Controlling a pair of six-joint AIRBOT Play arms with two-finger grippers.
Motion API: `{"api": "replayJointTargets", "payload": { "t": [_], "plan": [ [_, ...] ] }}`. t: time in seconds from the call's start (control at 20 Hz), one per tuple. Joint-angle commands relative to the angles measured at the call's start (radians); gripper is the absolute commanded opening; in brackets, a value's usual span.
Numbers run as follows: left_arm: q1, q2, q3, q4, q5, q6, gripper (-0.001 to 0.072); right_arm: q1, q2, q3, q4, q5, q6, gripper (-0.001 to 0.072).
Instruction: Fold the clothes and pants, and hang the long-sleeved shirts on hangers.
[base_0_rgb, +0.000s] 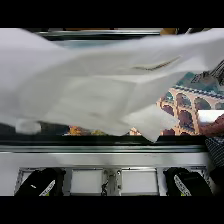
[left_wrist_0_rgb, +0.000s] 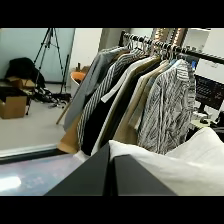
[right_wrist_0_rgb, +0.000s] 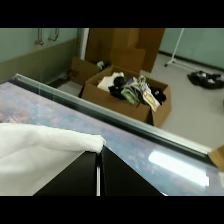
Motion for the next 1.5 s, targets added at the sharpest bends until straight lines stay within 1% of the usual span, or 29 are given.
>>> {"api": "replayJointTargets", "payload": {
  "t": [0.0,0.05,0.1,0.2,0.25,0.3,0.35,0.4,0.45,0.5,0.6,0.7,0.8,0.95,1.0,1.05,1.1,1.2,1.3,1.35,1.45],
  "plan": [
    [-0.016,0.035,-0.170,0.042,-0.064,-0.125,0.0013,-0.001,-0.023,0.003,-0.103,0.247,0.184,0.0014],
    [-0.015,0.013,-0.228,0.063,-0.145,-0.154,0.0013,0.000,-0.060,0.003,-0.102,0.335,0.215,0.0014],
    [-0.015,-0.022,-0.282,0.078,-0.249,-0.166,0.0013,0.000,-0.105,0.002,-0.103,0.428,0.232,0.0014],
    [-0.016,-0.127,-0.391,0.076,-0.428,-0.164,0.0013,0.000,-0.225,-0.006,-0.104,0.594,0.230,0.0014],
    [-0.016,-0.188,-0.446,0.068,-0.487,-0.164,0.0013,0.000,-0.287,-0.016,-0.103,0.640,0.230,0.0014],
    [-0.016,-0.251,-0.498,0.066,-0.520,-0.145,0.0014,0.000,-0.355,-0.031,-0.103,0.671,0.220,0.0014],
    [-0.015,-0.321,-0.548,0.069,-0.523,-0.099,0.0013,0.000,-0.418,-0.047,-0.103,0.681,0.207,0.0014],
    [-0.010,-0.388,-0.581,0.068,-0.504,-0.050,0.0013,-0.001,-0.484,-0.063,-0.104,0.680,0.187,0.0014],
    [0.006,-0.460,-0.604,0.066,-0.463,-0.018,0.0013,-0.001,-0.560,-0.068,-0.121,0.679,0.173,0.0014],
    [0.033,-0.532,-0.605,0.065,-0.420,-0.015,0.0013,-0.001,-0.638,-0.068,-0.145,0.656,0.174,0.0014],
    [0.095,-0.653,-0.561,0.035,-0.353,-0.004,0.0014,-0.002,-0.769,-0.068,-0.190,0.561,0.175,0.0015],
    [0.167,-0.754,-0.484,-0.062,-0.283,0.064,0.0013,-0.003,-0.864,-0.068,-0.193,0.448,0.179,0.0015],
    [0.227,-0.831,-0.401,-0.144,-0.235,0.088,0.0014,-0.003,-0.921,-0.068,-0.193,0.297,0.206,0.0016],
    [0.280,-0.927,-0.289,-0.170,-0.214,0.089,0.0014,-0.007,-0.939,-0.067,-0.190,0.044,0.261,0.0033],
    [0.290,-0.956,-0.256,-0.171,-0.217,0.089,0.0014,-0.007,-0.935,-0.065,-0.190,-0.027,0.261,0.0187],
    [0.291,-0.977,-0.234,-0.170,-0.220,0.089,0.0014,-0.007,-0.930,-0.065,-0.189,-0.073,0.261,0.0494],
    [0.291,-0.994,-0.219,-0.169,-0.220,0.089,0.0014,-0.007,-0.922,-0.064,-0.188,-0.100,0.250,0.0716],
    [0.287,-1.015,-0.206,-0.170,-0.219,0.089,0.0014,0.000,-0.911,-0.064,-0.156,-0.079,0.159,0.0716],
    [0.281,-1.028,-0.206,-0.169,-0.216,0.093,0.0014,0.029,-0.910,-0.065,-0.148,-0.006,0.053,0.0711],
    [0.281,-1.033,-0.206,-0.170,-0.217,0.093,0.0014,0.052,-0.913,-0.065,-0.163,0.021,0.031,0.0709],
    [0.281,-1.035,-0.206,-0.169,-0.212,0.093,0.0014,0.109,-0.924,-0.066,-0.235,0.025,0.028,0.0692]
  ]
}}
